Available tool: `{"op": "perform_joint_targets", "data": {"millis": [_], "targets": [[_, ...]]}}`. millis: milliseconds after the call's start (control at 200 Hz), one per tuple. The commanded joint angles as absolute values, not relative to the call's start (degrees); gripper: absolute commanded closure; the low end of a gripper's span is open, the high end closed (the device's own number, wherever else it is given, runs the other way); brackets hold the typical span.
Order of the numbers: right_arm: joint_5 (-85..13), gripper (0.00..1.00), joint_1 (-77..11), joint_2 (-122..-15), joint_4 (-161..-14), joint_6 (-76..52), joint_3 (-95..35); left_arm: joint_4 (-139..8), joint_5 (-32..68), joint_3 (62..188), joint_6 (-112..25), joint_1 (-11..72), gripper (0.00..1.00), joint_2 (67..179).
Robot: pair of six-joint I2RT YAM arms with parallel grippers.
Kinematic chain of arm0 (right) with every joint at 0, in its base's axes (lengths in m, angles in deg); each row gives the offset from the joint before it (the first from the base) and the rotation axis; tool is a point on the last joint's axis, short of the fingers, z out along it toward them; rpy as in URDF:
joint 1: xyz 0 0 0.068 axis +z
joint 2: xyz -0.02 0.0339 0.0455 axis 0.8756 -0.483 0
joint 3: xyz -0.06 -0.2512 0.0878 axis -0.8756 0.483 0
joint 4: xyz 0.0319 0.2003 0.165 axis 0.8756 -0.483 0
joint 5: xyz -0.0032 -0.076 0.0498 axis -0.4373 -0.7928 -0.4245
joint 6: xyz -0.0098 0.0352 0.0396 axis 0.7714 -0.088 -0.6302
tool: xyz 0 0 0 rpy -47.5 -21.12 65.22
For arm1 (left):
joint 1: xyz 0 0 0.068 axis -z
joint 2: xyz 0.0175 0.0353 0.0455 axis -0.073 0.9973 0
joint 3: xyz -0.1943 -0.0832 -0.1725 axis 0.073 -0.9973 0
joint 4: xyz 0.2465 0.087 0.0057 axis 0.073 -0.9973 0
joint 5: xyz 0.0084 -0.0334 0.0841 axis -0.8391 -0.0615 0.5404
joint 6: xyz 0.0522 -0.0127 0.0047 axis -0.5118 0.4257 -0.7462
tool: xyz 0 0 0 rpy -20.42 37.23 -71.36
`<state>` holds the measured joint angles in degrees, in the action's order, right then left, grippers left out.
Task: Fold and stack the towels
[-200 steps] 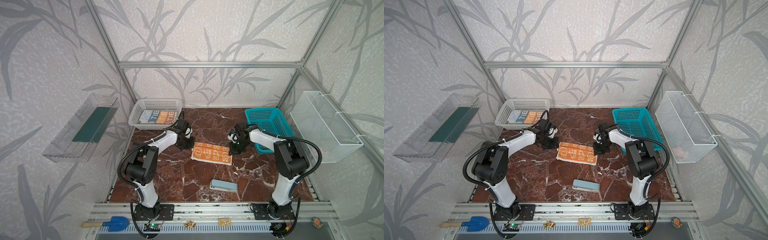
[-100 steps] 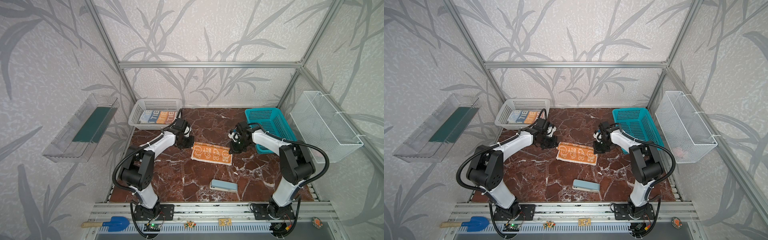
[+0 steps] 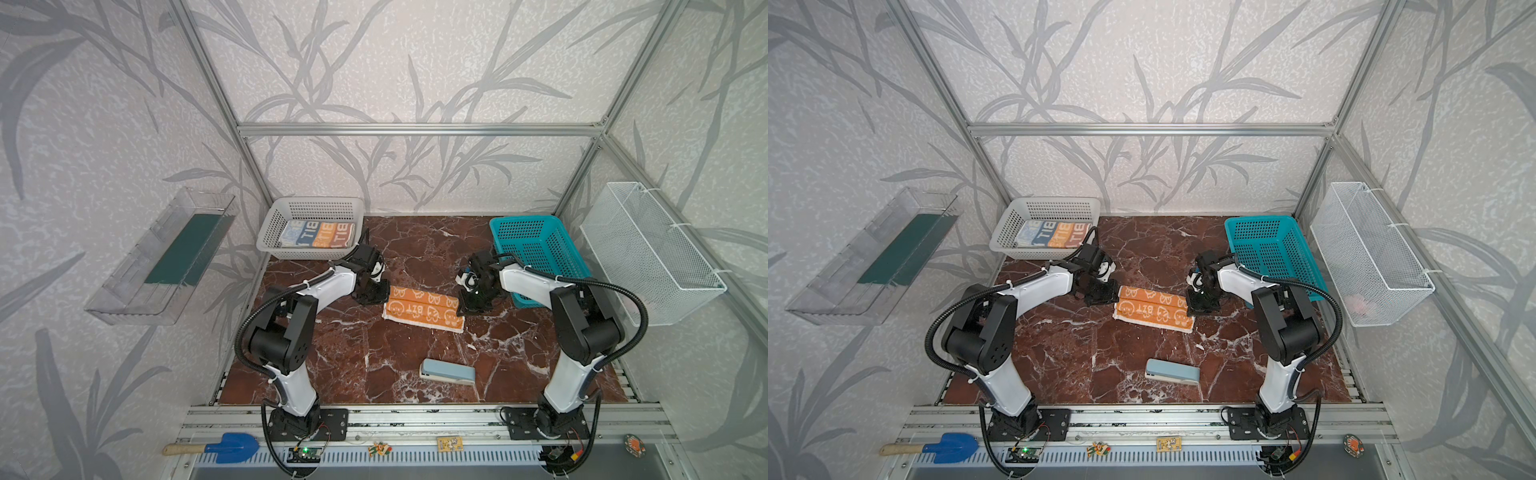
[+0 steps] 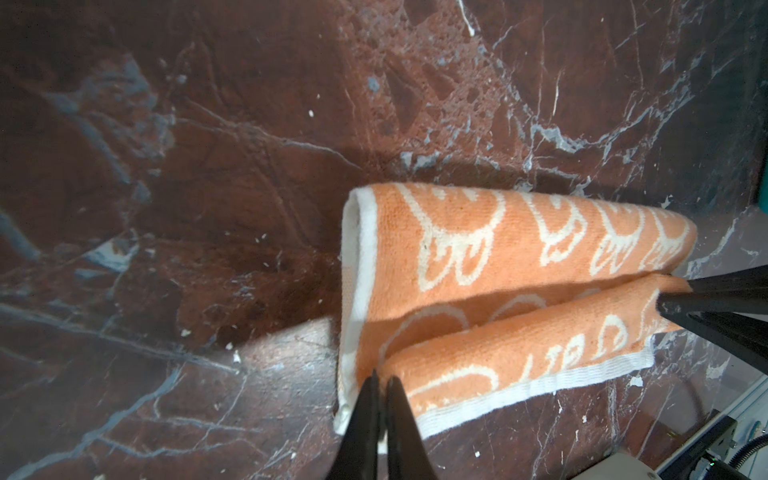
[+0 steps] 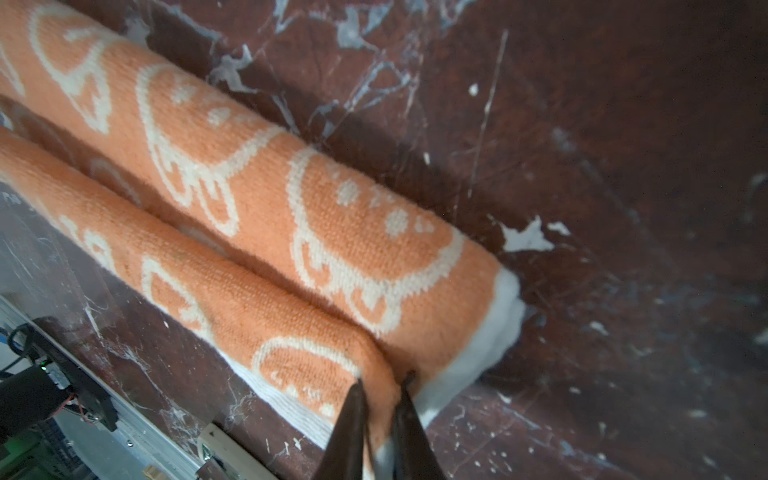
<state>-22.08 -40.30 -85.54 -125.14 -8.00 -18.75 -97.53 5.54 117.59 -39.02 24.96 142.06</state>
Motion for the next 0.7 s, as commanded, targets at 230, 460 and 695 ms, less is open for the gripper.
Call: {"op": "perform_joint_targets", "data": {"millis": [230,460,695], "targets": [[-22.65,0.42,-38.97,-76.65,-128.78,-10.48,-21.59,-102.01,6.45,123.81,-38.48,27.36,0.46,136.61],[-16.68,0.22,-36.88,-75.08,-122.67,-16.57,-18.2,-95.13,0.75,121.55,-29.75,30.15,0.29,136.77],[-11.83,0.09,-35.45,-78.04,-113.09,-21.51,-11.42,-90.31,-0.29,113.53,-25.77,31.42,0.16,138.26]]}}
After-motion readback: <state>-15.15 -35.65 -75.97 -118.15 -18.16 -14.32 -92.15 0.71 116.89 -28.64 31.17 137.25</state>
